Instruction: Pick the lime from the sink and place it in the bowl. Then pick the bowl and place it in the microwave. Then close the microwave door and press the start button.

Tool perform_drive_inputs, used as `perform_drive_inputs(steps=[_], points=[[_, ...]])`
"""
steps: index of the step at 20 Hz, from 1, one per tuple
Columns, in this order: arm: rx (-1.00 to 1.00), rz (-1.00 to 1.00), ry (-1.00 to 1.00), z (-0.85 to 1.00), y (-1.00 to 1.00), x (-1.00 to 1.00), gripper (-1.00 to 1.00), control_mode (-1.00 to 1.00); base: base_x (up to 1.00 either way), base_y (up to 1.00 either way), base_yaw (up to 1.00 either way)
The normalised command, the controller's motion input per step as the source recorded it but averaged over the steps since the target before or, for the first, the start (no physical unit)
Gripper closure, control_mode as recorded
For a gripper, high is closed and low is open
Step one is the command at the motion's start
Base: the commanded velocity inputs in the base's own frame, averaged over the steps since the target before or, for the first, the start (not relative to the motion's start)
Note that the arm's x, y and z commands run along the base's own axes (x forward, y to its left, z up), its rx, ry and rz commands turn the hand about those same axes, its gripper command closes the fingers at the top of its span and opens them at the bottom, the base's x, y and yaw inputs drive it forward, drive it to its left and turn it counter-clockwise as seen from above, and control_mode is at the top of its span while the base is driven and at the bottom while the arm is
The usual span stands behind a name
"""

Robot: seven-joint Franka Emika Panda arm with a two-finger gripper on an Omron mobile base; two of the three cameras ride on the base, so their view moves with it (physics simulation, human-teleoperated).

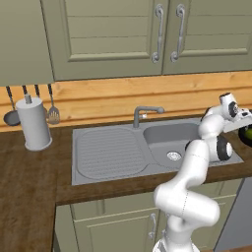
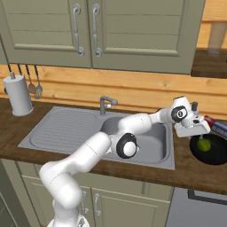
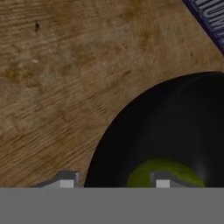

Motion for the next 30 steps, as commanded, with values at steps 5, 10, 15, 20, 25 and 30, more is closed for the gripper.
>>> perform_drive_inputs(steps=[5, 10, 15, 20, 25, 30], points=[[0.01, -0.01, 0.00, -0.27, -0.25, -0.45, 1.00, -1.00, 0.00, 0.00, 0.00], [0.00, 0.00, -0.01, -0.06, 0.00, -0.41, 1.00, -1.00, 0.00, 0.00, 0.00], [0.00, 0.00, -0.01, 0.03, 0.45, -0.33, 1.00, -1.00, 0.00, 0.00, 0.00], [0.00, 0.00, -0.04, 0.24, 0.72, -0.39, 1.00, -1.00, 0.00, 0.00, 0.00], [-0.01, 0.04, -0.11, 0.32, 0.56, -0.72, 1.00, -1.00, 0.00, 0.00, 0.00], [-0.03, 0.08, -0.17, 0.14, 0.47, -0.86, 1.00, -1.00, 0.00, 0.00, 0.00]])
